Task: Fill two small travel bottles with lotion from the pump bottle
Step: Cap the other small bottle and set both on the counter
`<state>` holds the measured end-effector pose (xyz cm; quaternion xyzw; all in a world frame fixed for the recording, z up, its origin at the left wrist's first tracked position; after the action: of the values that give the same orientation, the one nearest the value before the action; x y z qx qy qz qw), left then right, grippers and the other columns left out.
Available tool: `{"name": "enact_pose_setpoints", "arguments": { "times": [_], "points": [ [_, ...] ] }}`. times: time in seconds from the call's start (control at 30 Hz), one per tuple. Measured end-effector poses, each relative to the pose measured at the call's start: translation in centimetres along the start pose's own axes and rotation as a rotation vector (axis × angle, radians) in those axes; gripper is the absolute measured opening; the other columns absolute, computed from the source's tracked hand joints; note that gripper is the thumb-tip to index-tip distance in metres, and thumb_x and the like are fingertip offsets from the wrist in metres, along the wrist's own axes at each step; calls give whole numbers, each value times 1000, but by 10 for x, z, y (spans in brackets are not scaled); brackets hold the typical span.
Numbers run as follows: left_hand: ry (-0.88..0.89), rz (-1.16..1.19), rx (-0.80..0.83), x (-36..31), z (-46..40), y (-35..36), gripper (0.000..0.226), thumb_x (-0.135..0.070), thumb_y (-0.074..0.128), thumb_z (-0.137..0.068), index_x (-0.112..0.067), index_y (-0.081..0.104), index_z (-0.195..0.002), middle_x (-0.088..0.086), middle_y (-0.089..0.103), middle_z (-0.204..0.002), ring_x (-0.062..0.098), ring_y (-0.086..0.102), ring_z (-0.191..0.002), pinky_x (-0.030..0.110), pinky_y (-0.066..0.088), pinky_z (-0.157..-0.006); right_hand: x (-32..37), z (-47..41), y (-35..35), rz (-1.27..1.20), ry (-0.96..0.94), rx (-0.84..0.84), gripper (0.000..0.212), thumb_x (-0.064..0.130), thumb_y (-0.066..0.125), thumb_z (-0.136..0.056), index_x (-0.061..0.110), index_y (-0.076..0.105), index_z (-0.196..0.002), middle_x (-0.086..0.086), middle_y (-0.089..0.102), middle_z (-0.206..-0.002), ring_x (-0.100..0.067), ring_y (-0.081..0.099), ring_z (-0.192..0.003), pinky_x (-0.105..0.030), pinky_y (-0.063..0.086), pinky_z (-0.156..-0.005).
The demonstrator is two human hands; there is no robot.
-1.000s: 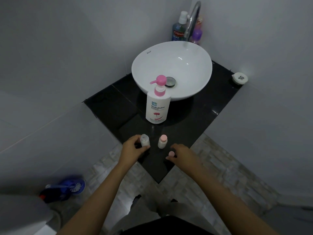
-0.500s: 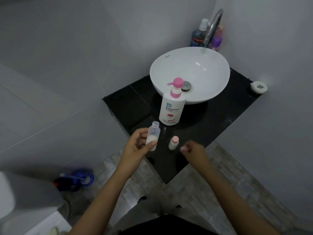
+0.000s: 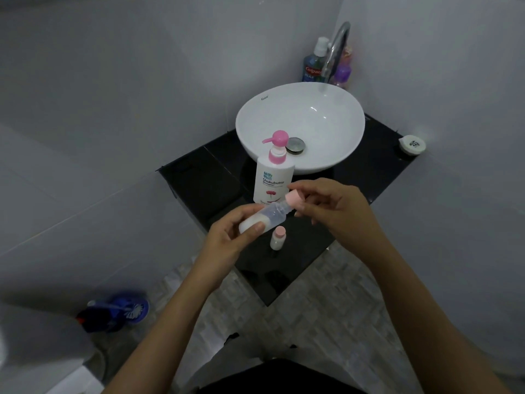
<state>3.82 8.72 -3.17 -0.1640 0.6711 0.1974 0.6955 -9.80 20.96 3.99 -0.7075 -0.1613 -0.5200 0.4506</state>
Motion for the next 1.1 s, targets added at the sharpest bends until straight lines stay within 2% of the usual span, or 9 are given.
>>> {"name": "enact_pose_setpoints", "arguments": {
  "times": [0.23, 0.33, 0.43, 0.53, 0.6, 0.73, 0.87, 1.0, 1.1],
  "points": [
    [15, 29, 40, -5, -2, 9, 35, -36, 61, -82, -25, 66, -114, -13, 67, -113, 3, 60, -108, 15, 50, -83, 3, 4, -8, 35, -19, 97, 34, 3, 66, -83, 18, 67, -113, 1, 69, -96, -9, 66, -76, -12, 50, -63],
    [23, 31, 47, -8, -2, 12, 34, -35, 61, -82, -25, 67, -113, -15, 67, -112, 2, 60, -108, 13, 49, -83, -2, 4, -8, 18, 70, 40, 15, 24, 67, -84, 16, 71, -97, 2, 70, -74, -11, 64, -55, -11, 46, -48],
    [22, 26, 49, -9, -3, 15, 31, -33, 61, -82, -27, 66, -111, -17, 67, -110, 1, 60, -106, 11, 49, -81, -6, 3, -11, 83, 92, 7, 27, 41, 65, -81, 19, 67, -95, 4, 67, -68, -7, 60, -49, -9, 44, -47],
    [21, 32, 46, -10, -5, 16, 31, -34, 61, -81, -27, 66, -111, -17, 68, -109, 0, 60, -105, 11, 49, -80, -5, 4, -13, 14, 47, 102, 35, 24, 69, -82, 26, 56, -115, 6, 66, -89, -9, 67, -69, -13, 51, -57],
    [19, 36, 47, -11, -6, 17, 32, -33, 61, -81, -26, 66, -111, -18, 68, -108, -1, 61, -103, 10, 48, -80, -4, 6, -11, 3, 37, 114, 27, 19, 68, -84, 22, 60, -109, 2, 67, -89, -12, 68, -67, -16, 51, -53],
    [19, 35, 56, -13, -7, 18, 31, -30, 60, -83, -23, 67, -112, -16, 68, -108, 0, 61, -103, 11, 49, -81, -8, 4, -12, 35, 117, 4, 35, 54, 60, -78, 20, 66, -86, -1, 68, -68, -10, 60, -47, -13, 43, -44],
    [23, 33, 60, -15, -7, 18, 30, -31, 60, -82, -24, 67, -110, -16, 69, -107, -1, 62, -102, 11, 48, -80, -7, 5, -13, -62, 65, 120, 25, 26, 66, -85, 20, 59, -108, 1, 66, -87, -14, 67, -64, -17, 49, -49],
    [10, 32, 58, -14, -7, 19, 30, -31, 60, -82, -24, 67, -110, -16, 69, -107, -1, 62, -102, 11, 49, -81, -14, 5, -12, 11, 145, 10, 25, 43, 60, -85, 18, 63, -85, -1, 66, -65, -11, 59, -46, -15, 44, -44],
    [9, 40, 49, -14, -7, 18, 30, -32, 60, -82, -24, 68, -110, -15, 69, -108, 0, 62, -102, 13, 49, -82, -14, 5, -10, -77, 113, 103, 21, 30, 64, -86, 24, 60, -105, -1, 68, -84, -15, 66, -61, -16, 46, -48]
  ]
}}
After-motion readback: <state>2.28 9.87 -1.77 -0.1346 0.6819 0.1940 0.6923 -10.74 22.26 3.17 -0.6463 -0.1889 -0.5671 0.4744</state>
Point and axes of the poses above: each hand's wrist, its own z-axis away from the middle knuckle, its own y-axis out of the palm, x = y × z, the point moved 5 cm from there along -z, towards the middle knuckle
